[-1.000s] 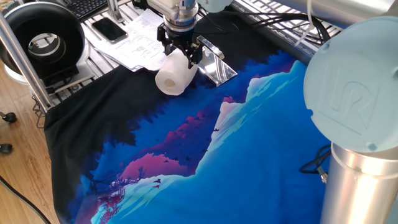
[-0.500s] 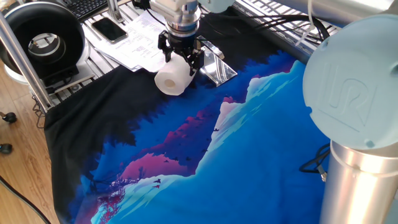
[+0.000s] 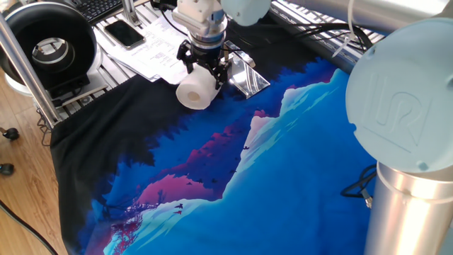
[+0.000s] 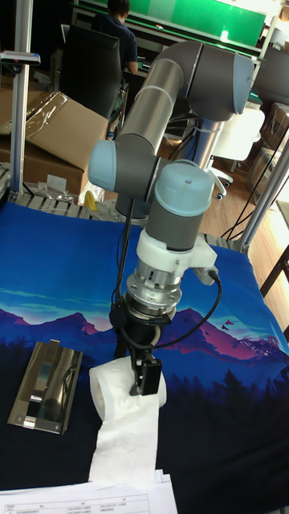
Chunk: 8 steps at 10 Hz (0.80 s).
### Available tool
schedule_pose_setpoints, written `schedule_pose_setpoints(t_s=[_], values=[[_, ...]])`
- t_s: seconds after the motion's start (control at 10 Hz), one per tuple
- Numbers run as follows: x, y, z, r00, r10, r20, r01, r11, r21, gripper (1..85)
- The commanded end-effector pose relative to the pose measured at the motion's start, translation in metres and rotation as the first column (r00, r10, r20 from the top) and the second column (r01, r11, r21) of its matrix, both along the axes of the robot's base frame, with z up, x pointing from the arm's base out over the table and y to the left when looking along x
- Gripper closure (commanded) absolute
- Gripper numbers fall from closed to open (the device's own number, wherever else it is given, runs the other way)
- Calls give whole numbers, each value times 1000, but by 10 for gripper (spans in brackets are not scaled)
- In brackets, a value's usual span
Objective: Put the toilet paper on its holder
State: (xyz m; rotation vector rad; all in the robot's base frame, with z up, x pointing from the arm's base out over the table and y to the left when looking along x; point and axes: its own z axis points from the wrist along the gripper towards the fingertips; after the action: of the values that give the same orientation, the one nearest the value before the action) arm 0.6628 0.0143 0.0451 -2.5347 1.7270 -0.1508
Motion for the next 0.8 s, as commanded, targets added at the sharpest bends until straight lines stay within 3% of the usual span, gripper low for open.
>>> schedule_pose_setpoints(t_s=[0.0, 0.2, 0.5, 0.7], values=[[6, 3, -4, 999, 28, 21, -29, 999, 21, 7], [7, 2, -3, 1000, 17, 21, -18, 999, 32, 7], [18, -9, 20, 997, 7, 80, -7, 1000, -1, 7], [19, -10, 29, 997, 1, 83, -1, 1000, -6, 7]])
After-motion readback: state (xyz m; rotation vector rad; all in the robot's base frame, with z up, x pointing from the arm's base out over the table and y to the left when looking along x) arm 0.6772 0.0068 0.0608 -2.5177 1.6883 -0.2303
